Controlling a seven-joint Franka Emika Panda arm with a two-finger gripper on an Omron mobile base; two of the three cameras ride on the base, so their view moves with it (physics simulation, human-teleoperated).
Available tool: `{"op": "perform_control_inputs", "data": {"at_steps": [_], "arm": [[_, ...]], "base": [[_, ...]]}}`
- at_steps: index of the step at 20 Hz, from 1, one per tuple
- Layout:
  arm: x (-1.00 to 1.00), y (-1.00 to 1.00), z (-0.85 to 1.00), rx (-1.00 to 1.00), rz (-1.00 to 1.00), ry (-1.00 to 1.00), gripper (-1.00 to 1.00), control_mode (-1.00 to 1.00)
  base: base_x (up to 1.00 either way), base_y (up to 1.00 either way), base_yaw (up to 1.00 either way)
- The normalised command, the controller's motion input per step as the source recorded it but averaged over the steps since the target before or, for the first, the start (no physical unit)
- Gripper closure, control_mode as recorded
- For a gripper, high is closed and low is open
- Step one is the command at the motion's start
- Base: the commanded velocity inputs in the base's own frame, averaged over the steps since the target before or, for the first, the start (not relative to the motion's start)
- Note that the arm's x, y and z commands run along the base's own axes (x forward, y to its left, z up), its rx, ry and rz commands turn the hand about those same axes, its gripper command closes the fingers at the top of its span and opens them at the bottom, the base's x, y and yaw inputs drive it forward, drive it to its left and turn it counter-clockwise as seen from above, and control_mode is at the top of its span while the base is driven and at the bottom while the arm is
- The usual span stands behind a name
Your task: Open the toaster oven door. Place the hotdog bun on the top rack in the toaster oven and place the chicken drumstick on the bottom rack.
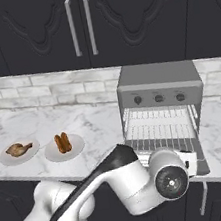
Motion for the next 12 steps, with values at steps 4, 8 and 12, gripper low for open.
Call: {"op": "perform_control_inputs", "data": {"at_steps": [4, 8, 12], "arm": [[0.00, 0.89, 0.30, -0.32, -0.01, 0.02, 1.00, -1.00], [0.00, 0.84, 0.19, -0.32, 0.00, 0.15, 1.00, -1.00], [0.00, 0.68, 0.22, -0.34, 0.00, 0.24, 1.00, -1.00]], "base": [[0.00, 0.00, 0.00], [0.00, 0.00, 0.00], [0.00, 0.00, 0.00]]}}
